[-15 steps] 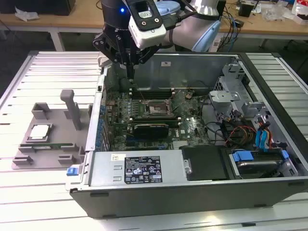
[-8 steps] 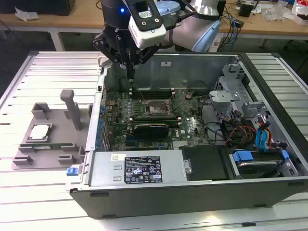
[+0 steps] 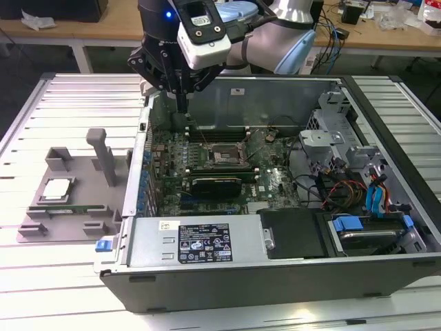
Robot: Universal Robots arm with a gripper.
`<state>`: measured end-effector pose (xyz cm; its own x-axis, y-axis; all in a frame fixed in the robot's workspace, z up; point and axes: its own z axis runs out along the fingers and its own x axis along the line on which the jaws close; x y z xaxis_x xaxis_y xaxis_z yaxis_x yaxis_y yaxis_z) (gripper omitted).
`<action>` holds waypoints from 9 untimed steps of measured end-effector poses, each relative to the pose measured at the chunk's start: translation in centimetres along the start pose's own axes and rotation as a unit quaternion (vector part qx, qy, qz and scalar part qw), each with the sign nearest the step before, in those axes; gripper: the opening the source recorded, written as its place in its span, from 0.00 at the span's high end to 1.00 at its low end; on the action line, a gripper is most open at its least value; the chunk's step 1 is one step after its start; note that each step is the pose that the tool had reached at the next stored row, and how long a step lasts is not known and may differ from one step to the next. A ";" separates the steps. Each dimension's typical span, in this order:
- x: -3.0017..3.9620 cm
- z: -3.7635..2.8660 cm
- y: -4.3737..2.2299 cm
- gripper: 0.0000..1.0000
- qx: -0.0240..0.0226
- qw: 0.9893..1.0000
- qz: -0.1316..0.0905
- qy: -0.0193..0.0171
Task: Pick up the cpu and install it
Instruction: 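Reach for the cpu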
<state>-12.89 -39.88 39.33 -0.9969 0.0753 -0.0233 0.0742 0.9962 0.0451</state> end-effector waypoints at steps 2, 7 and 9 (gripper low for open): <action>0.22 -0.01 -0.01 0.89 0.000 1.000 0.000 0.000; 0.61 -0.02 -0.05 0.89 0.000 1.000 0.000 0.000; 0.69 -0.02 -0.05 0.89 0.000 1.000 0.000 0.000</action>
<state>-13.58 -39.89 39.33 -0.9969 0.0753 -0.0233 0.0741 0.9962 0.0451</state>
